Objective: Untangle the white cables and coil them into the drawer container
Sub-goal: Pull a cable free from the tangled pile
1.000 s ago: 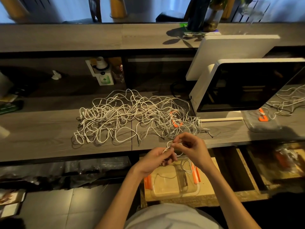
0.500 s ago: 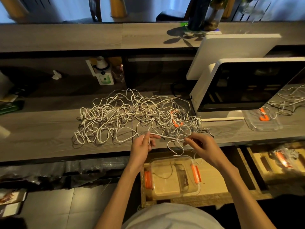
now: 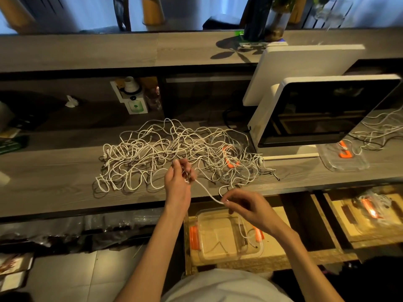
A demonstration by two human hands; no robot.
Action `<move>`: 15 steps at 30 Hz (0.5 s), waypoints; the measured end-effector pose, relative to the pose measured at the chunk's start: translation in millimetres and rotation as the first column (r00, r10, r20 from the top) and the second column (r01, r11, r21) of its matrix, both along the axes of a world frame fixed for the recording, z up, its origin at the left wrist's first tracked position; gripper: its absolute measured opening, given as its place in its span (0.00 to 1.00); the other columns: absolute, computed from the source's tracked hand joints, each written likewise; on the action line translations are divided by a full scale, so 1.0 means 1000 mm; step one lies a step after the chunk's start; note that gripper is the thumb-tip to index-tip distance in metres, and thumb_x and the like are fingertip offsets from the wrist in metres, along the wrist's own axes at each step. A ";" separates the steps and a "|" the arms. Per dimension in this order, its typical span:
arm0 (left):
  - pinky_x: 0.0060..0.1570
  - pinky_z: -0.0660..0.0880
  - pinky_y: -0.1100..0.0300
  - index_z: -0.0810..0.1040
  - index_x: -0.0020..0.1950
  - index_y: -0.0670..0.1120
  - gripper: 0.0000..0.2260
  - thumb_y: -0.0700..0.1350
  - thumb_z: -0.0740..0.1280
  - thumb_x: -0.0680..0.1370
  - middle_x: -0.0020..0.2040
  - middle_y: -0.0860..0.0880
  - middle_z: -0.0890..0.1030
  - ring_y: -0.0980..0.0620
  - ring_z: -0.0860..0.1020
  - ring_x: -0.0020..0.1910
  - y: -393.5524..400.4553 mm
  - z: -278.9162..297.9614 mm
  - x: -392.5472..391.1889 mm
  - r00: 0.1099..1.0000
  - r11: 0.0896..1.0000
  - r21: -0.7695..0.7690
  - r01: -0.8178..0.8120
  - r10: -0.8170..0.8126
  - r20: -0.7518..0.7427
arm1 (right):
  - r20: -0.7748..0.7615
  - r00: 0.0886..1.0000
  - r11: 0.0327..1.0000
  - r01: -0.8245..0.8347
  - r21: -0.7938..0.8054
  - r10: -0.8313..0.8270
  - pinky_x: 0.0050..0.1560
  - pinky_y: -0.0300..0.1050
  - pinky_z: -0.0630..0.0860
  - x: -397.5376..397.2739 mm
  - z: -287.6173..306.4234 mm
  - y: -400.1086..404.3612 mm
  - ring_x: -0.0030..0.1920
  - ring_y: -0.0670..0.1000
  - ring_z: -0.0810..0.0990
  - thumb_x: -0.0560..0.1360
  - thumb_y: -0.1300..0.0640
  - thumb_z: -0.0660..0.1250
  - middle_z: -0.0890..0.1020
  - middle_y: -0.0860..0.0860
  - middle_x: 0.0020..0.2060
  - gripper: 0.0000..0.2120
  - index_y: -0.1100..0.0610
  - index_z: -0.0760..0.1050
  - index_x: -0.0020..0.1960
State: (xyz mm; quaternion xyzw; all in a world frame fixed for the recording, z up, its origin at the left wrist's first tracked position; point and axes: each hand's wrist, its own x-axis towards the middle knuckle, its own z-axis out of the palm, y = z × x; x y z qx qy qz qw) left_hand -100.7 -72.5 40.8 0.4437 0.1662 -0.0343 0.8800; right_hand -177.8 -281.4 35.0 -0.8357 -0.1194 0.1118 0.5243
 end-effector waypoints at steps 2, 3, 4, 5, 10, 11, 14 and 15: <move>0.30 0.64 0.64 0.73 0.48 0.43 0.14 0.48 0.54 0.87 0.35 0.50 0.70 0.56 0.67 0.29 -0.003 -0.002 -0.001 0.999 0.987 0.156 0.044 -0.045 0.004 | -0.004 1.000 0.998 -0.024 0.055 0.024 0.52 0.47 0.81 0.000 0.003 0.006 0.48 0.51 0.85 0.80 0.55 0.71 0.85 0.46 0.47 0.05 0.49 0.83 0.55; 0.29 0.63 0.66 0.73 0.48 0.43 0.14 0.49 0.53 0.87 0.35 0.50 0.70 0.57 0.66 0.29 -0.004 -0.002 -0.003 0.996 0.965 0.247 0.083 -0.086 0.001 | -0.004 0.999 0.997 -0.031 0.077 0.032 0.53 0.45 0.80 0.002 0.005 0.008 0.51 0.51 0.84 0.80 0.56 0.71 0.85 0.46 0.49 0.05 0.51 0.84 0.55; 0.28 0.63 0.66 0.73 0.49 0.42 0.15 0.49 0.54 0.87 0.35 0.50 0.70 0.57 0.66 0.28 -0.006 -0.002 -0.005 0.991 0.935 0.330 0.130 -0.134 -0.010 | 0.003 0.999 0.995 -0.033 0.098 0.033 0.54 0.45 0.79 0.004 0.007 0.010 0.53 0.51 0.84 0.80 0.56 0.71 0.85 0.46 0.50 0.06 0.51 0.84 0.55; 0.28 0.63 0.67 0.73 0.50 0.42 0.16 0.50 0.53 0.87 0.35 0.50 0.70 0.58 0.66 0.29 -0.009 -0.002 -0.008 0.982 0.902 0.392 0.182 -0.187 -0.027 | 0.013 1.000 0.992 -0.028 0.122 0.026 0.55 0.47 0.79 0.006 0.009 0.012 0.54 0.52 0.83 0.80 0.56 0.72 0.85 0.47 0.50 0.06 0.51 0.84 0.56; 0.34 0.69 0.62 0.77 0.51 0.43 0.23 0.58 0.52 0.85 0.37 0.48 0.73 0.54 0.71 0.34 -0.020 0.001 -0.020 0.889 0.736 0.512 0.444 -0.431 -0.151 | 0.056 0.988 0.967 0.126 0.223 -0.141 0.51 0.53 0.77 0.021 0.017 0.018 0.50 0.55 0.80 0.78 0.53 0.72 0.81 0.51 0.49 0.08 0.53 0.85 0.55; 0.39 0.72 0.58 0.79 0.51 0.44 0.22 0.59 0.52 0.85 0.40 0.46 0.76 0.51 0.74 0.38 -0.021 0.001 -0.022 0.872 0.720 0.504 0.478 -0.458 -0.173 | 0.068 0.982 0.960 0.154 0.233 -0.174 0.50 0.50 0.77 0.023 0.018 0.019 0.49 0.54 0.80 0.78 0.54 0.72 0.81 0.50 0.48 0.08 0.54 0.85 0.55; 0.45 0.74 0.53 0.80 0.55 0.48 0.19 0.58 0.55 0.85 0.47 0.47 0.82 0.50 0.78 0.46 -0.025 0.003 -0.028 0.840 0.749 0.380 0.542 -0.484 -0.245 | 0.099 0.968 0.951 0.201 0.233 -0.229 0.50 0.45 0.78 0.029 0.018 0.019 0.49 0.53 0.81 0.79 0.57 0.71 0.82 0.51 0.48 0.07 0.57 0.84 0.55; 0.40 0.73 0.56 0.80 0.55 0.48 0.19 0.58 0.55 0.85 0.46 0.48 0.82 0.52 0.77 0.43 -0.026 0.004 -0.030 0.829 0.760 0.332 0.559 -0.496 -0.260 | 0.104 0.963 0.950 0.219 0.225 -0.247 0.50 0.42 0.77 0.031 0.017 0.019 0.49 0.51 0.81 0.79 0.57 0.71 0.82 0.51 0.48 0.07 0.57 0.84 0.55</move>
